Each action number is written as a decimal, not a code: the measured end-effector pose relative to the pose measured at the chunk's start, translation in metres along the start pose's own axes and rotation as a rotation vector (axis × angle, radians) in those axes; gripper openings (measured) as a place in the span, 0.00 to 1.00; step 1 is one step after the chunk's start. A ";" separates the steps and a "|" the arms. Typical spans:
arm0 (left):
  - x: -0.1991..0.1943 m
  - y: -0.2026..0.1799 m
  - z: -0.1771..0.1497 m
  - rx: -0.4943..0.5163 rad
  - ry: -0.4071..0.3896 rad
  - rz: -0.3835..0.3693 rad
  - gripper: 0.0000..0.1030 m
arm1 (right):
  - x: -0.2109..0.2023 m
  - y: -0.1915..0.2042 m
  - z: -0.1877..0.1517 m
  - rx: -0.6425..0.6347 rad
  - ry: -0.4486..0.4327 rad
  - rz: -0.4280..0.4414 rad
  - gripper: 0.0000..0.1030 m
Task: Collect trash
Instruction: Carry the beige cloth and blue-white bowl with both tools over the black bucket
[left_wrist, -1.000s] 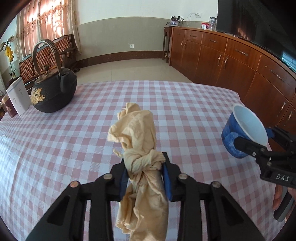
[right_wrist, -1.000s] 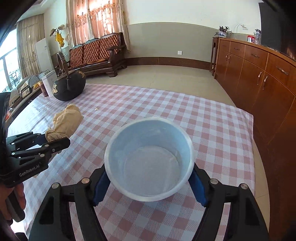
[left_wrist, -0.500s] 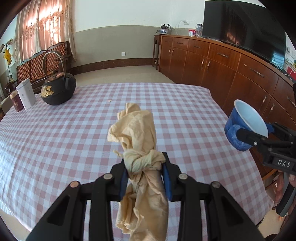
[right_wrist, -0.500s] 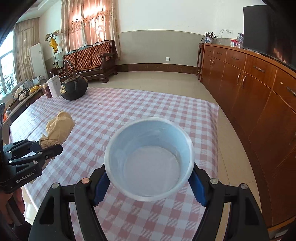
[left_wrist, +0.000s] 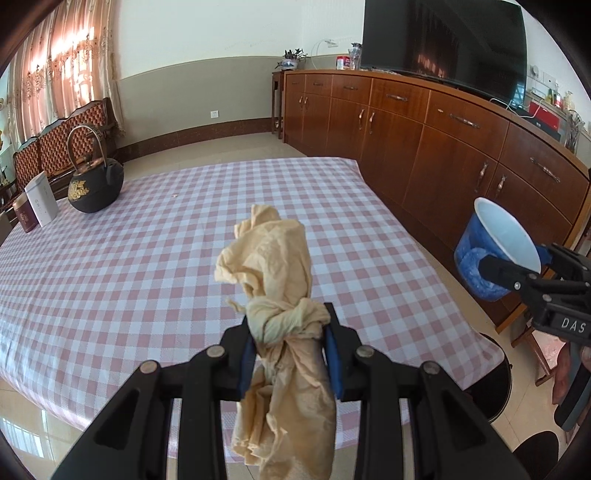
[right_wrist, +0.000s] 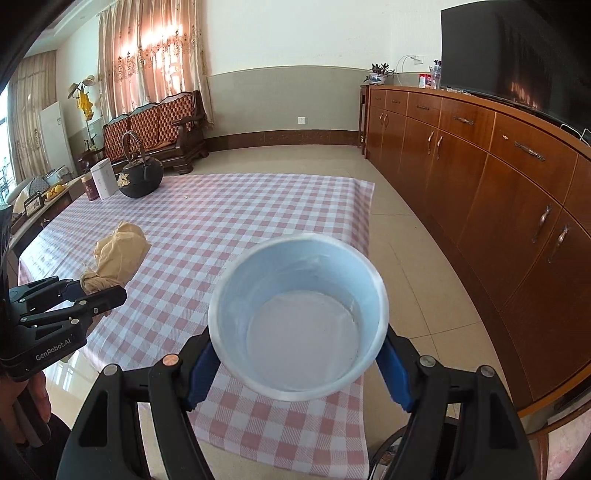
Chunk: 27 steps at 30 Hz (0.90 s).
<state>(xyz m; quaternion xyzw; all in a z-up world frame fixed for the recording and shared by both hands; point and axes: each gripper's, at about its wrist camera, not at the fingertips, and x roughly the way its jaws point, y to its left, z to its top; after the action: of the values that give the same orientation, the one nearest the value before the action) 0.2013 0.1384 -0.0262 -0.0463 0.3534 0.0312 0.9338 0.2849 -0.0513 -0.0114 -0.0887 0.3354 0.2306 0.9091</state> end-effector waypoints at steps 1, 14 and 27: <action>-0.002 -0.004 -0.001 0.004 -0.002 -0.007 0.33 | -0.005 -0.003 -0.003 0.001 -0.003 -0.006 0.74; -0.014 -0.062 -0.013 0.101 -0.012 -0.109 0.33 | -0.068 -0.038 -0.038 0.057 -0.032 -0.102 0.74; -0.012 -0.138 -0.027 0.192 0.007 -0.241 0.33 | -0.112 -0.104 -0.094 0.164 0.004 -0.223 0.74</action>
<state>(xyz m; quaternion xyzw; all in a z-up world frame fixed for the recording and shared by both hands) 0.1866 -0.0019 -0.0296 0.0011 0.3500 -0.1152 0.9296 0.2060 -0.2129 -0.0091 -0.0515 0.3432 0.0998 0.9325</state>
